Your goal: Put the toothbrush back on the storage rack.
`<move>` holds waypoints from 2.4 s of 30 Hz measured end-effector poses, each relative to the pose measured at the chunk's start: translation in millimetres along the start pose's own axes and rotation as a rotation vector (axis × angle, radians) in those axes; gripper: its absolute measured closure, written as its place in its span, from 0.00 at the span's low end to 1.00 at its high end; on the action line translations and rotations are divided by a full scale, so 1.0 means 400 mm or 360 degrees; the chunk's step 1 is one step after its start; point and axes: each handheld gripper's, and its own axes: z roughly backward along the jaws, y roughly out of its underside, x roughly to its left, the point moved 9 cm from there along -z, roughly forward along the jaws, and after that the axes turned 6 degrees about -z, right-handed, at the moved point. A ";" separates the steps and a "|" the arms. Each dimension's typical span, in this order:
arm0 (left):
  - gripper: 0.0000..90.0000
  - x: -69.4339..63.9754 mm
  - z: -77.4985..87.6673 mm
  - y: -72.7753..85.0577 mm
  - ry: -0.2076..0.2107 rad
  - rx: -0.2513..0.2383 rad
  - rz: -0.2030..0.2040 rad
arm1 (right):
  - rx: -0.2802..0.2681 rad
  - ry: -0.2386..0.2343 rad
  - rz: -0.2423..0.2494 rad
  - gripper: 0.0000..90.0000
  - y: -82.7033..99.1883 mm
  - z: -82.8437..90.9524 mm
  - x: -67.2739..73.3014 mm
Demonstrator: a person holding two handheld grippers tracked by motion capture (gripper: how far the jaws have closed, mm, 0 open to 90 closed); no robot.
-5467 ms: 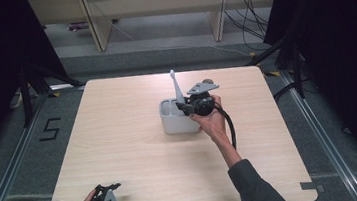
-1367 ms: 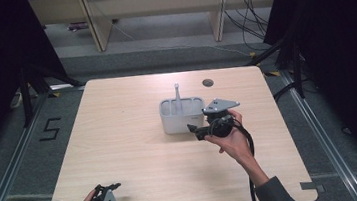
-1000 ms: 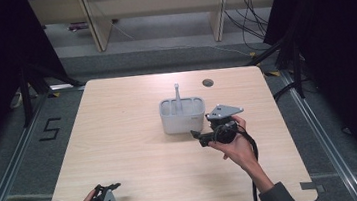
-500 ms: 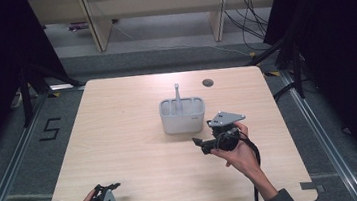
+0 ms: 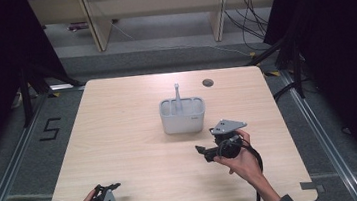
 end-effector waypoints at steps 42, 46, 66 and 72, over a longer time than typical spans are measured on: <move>0.17 0.001 -0.005 -0.001 -0.0022 -0.0017 0.0012 | 0.0007 -0.0062 -0.0066 0.21 0.118 0.043 0.028; 0.17 0.001 -0.005 -0.002 -0.0024 -0.0022 0.0019 | 0.0002 -0.0060 -0.0069 0.20 0.123 0.047 0.029; 0.17 0.000 -0.003 0.002 -0.0010 0.0003 0.0000 | 0.0006 -0.0018 -0.0093 0.18 0.178 0.094 0.020; 0.17 0.002 -0.004 0.002 -0.0027 -0.0002 0.0003 | 0.0017 -0.0014 -0.0071 0.18 0.194 0.104 0.011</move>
